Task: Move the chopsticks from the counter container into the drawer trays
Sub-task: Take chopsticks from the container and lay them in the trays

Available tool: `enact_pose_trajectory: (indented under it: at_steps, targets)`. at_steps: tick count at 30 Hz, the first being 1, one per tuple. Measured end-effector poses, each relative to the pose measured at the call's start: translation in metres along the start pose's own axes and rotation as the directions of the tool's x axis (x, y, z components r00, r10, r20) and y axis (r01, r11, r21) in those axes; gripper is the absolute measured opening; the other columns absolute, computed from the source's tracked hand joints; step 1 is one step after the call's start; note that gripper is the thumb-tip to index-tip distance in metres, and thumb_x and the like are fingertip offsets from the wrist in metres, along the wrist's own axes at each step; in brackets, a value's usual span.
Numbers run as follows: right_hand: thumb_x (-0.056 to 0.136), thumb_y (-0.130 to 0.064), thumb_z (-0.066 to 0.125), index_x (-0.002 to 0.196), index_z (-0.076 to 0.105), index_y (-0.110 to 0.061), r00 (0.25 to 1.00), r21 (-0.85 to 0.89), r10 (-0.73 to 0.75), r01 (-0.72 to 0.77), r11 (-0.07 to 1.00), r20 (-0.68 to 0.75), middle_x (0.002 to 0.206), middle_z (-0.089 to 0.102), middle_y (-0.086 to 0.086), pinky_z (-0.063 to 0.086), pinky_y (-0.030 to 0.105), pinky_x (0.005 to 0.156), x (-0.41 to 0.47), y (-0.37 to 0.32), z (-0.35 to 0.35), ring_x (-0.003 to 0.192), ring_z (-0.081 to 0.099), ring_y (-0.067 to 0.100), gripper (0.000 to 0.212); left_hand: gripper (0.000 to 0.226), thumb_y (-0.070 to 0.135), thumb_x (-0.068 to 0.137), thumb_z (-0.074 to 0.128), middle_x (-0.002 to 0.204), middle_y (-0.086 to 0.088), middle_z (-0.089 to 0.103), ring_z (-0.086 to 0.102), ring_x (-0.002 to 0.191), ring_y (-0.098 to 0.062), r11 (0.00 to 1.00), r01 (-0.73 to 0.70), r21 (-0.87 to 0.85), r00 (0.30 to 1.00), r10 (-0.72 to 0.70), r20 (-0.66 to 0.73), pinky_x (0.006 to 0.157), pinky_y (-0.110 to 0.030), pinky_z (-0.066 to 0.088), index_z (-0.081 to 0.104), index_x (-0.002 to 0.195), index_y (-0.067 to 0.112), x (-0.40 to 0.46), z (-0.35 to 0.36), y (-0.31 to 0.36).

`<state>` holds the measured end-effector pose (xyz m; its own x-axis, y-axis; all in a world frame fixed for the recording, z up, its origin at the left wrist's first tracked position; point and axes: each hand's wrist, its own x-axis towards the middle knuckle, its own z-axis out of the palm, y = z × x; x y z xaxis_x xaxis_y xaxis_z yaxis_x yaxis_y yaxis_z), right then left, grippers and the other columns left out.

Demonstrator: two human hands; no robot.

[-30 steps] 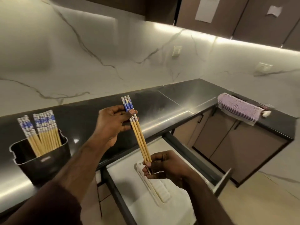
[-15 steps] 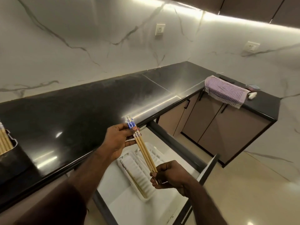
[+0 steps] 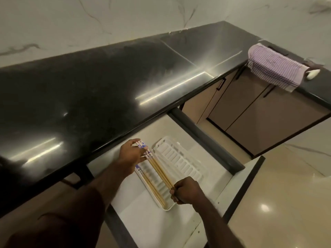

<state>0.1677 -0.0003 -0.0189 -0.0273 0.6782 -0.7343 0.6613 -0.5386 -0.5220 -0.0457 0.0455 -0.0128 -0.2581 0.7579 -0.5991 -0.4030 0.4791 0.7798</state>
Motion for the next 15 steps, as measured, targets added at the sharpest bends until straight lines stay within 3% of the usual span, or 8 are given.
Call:
enact_pose_trajectory:
  at_steps: [3,7,12,15]
  targets:
    - [0.081,-0.002,0.059,0.077,0.076,-0.008,0.999,-0.136,-0.027,0.021,0.990,-0.043,0.073,0.073,0.006,0.058,0.030,0.069,0.020,0.009,0.006,0.066,0.066,0.016,0.019,0.037,-0.017,0.082,0.061,0.107,-0.026,0.061,0.065,0.089,-0.033,0.984,-0.032,0.177,0.999,0.037,-0.026,0.083,-0.047,0.056,0.058,0.115,-0.001,0.025,-0.003,-0.009]
    - [0.087,-0.024,0.067,0.092,0.076,-0.014,0.992,-0.355,-0.098,0.066,0.933,-0.074,0.090,0.074,0.003,0.051,0.027,0.070,0.034,0.016,0.018,0.083,0.067,0.017,0.015,0.036,-0.013,0.081,0.065,0.102,-0.021,0.065,0.067,0.086,-0.031,0.933,-0.072,0.351,0.997,0.082,-0.012,0.082,-0.042,0.057,0.061,0.117,-0.005,0.044,-0.002,-0.021]
    - [0.087,-0.016,0.060,0.095,0.071,-0.012,0.977,-0.477,-0.196,0.131,0.869,-0.089,0.089,0.068,0.004,0.043,0.024,0.056,0.046,0.017,0.036,0.071,0.058,0.017,0.013,0.036,-0.007,0.081,0.069,0.109,-0.021,0.067,0.068,0.093,-0.032,0.880,-0.088,0.467,0.991,0.124,-0.047,0.082,-0.047,0.058,0.064,0.117,-0.002,0.060,0.000,-0.033]
    - [0.086,-0.013,0.059,0.094,0.067,-0.012,0.971,-0.505,-0.233,0.170,0.846,-0.063,0.086,0.062,0.002,0.046,0.028,0.060,0.050,0.017,0.042,0.072,0.056,0.018,0.011,0.035,-0.005,0.081,0.070,0.109,-0.019,0.068,0.069,0.093,-0.031,0.841,-0.095,0.533,0.988,0.144,-0.051,0.081,-0.045,0.059,0.065,0.115,-0.001,0.067,0.001,-0.034]
